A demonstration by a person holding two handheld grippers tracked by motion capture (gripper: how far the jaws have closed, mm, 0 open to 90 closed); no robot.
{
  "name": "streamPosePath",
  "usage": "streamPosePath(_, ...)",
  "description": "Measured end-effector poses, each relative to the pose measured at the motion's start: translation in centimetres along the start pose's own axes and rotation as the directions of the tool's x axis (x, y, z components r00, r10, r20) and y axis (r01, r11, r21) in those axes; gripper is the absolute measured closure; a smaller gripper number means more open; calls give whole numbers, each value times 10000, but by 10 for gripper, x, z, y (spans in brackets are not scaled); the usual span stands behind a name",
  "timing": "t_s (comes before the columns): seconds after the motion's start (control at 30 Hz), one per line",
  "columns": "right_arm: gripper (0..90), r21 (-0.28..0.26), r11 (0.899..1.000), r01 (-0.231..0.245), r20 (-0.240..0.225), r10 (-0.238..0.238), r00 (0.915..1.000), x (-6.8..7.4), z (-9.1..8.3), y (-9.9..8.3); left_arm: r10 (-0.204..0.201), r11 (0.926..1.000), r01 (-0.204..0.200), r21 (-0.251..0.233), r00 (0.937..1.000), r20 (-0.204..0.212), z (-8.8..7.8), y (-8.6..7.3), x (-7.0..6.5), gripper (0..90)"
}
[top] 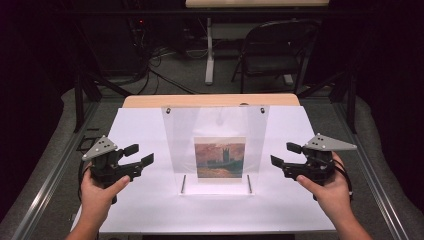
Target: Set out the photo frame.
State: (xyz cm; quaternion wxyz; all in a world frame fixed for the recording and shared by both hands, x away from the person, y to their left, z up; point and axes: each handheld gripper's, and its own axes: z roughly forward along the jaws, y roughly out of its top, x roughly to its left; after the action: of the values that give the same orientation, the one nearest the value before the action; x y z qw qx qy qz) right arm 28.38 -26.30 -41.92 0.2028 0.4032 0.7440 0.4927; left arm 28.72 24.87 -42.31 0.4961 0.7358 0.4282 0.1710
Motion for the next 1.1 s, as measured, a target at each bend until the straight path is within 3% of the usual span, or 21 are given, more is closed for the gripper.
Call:
streamPosePath(0.3, 261, 45, 9995, -308, 442, 305, 9986, -2, -10, -20, -298, 9995, 300, 22, 9970, -715, -8, -20, 10, 318)
streamPosePath(0.47, 260, 86, 9993, -355, 725, 348, 9968, 0, -10, -36, -673, 9976, 682, 80, 9946, -792, -6, -37, 15, 318)
streamPosePath(0.83, 262, 271, 9941, -1046, 1043, 1013, 9894, -4, 3, -78, -1598, 9868, 1618, 97, 9811, -1091, 5, -78, 26, 319)
streamPosePath(1.0, 264, 257, 9929, -1159, 1196, 1121, 9865, -6, 12, -92, -1380, 9890, 1441, 330, 9801, -1424, 14, -89, 29, 319)
streamPosePath(1.1, 264, 322, 9933, -1110, 1303, 1059, 9858, -6, 15, -97, -1368, 9885, 1444, 457, 9805, -1409, 17, -93, 30, 319)
